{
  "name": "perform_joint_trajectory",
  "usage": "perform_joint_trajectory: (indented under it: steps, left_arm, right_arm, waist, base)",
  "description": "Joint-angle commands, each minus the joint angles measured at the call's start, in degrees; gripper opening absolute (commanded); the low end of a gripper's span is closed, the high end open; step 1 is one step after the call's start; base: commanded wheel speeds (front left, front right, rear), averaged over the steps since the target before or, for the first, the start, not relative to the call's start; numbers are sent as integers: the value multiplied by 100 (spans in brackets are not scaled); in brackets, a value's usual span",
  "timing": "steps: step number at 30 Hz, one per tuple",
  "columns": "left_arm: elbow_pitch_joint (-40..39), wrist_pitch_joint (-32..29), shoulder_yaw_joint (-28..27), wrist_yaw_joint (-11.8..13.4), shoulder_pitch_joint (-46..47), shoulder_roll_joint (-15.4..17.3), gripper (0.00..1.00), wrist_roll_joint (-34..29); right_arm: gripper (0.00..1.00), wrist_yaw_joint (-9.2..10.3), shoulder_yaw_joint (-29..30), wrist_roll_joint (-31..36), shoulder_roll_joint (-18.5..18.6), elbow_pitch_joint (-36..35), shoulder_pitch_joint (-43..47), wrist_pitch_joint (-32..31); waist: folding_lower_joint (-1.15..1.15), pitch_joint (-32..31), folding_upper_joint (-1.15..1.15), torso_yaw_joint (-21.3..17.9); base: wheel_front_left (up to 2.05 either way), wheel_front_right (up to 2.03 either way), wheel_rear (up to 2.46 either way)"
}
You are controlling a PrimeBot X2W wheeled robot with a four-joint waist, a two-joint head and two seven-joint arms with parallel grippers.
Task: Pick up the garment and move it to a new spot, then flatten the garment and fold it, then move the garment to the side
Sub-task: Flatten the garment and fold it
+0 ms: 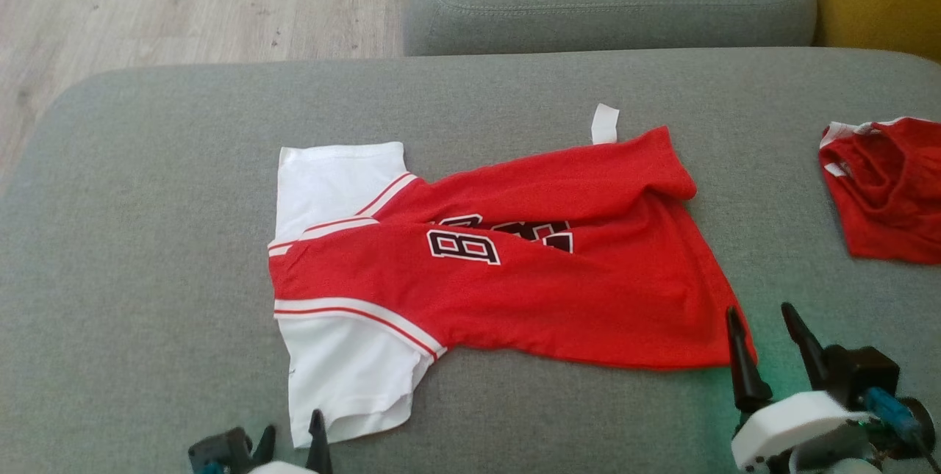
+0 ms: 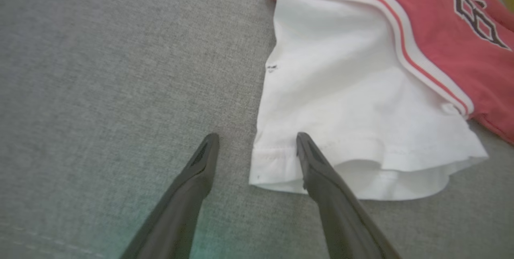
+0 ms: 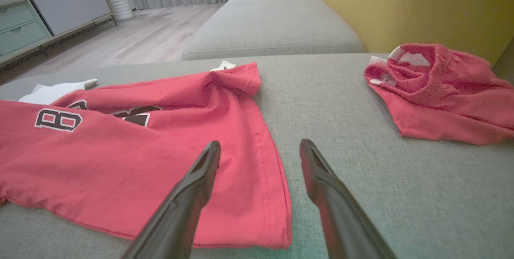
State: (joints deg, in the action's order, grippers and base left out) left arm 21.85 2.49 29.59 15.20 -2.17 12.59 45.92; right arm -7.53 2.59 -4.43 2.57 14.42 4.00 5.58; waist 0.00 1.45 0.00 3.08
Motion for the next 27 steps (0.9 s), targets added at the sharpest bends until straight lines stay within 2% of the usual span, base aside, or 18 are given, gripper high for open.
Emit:
perform_joint_trajectory:
  steps: [1, 2, 3, 4, 5, 7, 17, 18, 19, 20, 23, 24, 27]
  left_arm:
    - [7, -127, -89, -50, 280, -21, 100, 24]
    - [45, -186, -53, -74, 292, -32, 100, 34]
    - [72, -255, -13, -106, 298, -44, 95, 52]
    - [85, -311, 22, -133, 304, -53, 71, 63]
    - [86, -359, 53, -153, 308, -59, 40, 72]
    - [52, -411, 94, -176, 312, -66, 0, 80]
    - [-481, -162, 20, -132, 413, 52, 0, -41]
    - [-578, -118, 0, -128, 430, 76, 0, -60]
    - [-680, -77, -24, -123, 444, 99, 0, -74]
    - [-785, -38, -43, -119, 459, 127, 0, -94]
    - [-1123, 59, -102, -93, 481, 203, 0, -141]
    - [-1241, 76, -113, -83, 483, 229, 0, -156]
    - [-1601, 91, -141, -41, 483, 306, 0, -198]
  right_arm:
    - [100, 4, -69, 62, 31, -87, -187, -54]
    - [100, 4, -21, 67, 31, -39, -185, -98]
    - [100, 4, 29, 73, 31, 21, -179, -161]
    - [100, 4, 76, 78, 31, 79, -175, -218]
    - [100, 4, 119, 73, 31, 136, -175, -263]
    - [100, 4, 158, 56, 31, 266, -177, -372]
    - [100, 4, 69, -112, 31, 868, -466, -587]
    - [88, 4, 47, -147, 31, 972, -513, -633]
    - [67, 4, 2, -181, 31, 1065, -560, -672]
    - [41, 4, -58, -248, 31, 1144, -601, -697]
    - [5, 4, -203, -463, 31, 1320, -683, -806]
    - [0, 4, -238, -552, 31, 1337, -702, -812]
    - [0, 4, -318, -756, 31, 1295, -760, -761]
  waist:
    - [0, 25, 0, -32]
    - [0, 35, 0, -42]
    - [0, 45, 0, -52]
    - [0, 54, 0, -57]
    - [0, 63, 0, -60]
    - [0, 83, 0, -57]
    - [0, 198, 0, 31]
    - [0, 205, 0, 49]
    - [0, 209, 0, 66]
    - [0, 211, 0, 83]
    - [0, 208, 0, 117]
    - [0, 205, 0, 125]
    - [0, 197, 0, 128]
  base:
    - [0, 0, 0]
    - [0, 0, 0]
    - [0, 0, 0]
    - [0, 0, 0]
    - [0, 0, 0]
    - [0, 0, 0]
    - [0, 0, 0]
    - [0, 0, 0]
    - [0, 0, 0]
    - [0, 0, 0]
    - [0, 0, 0]
    - [0, 0, 0]
    - [0, 0, 0]
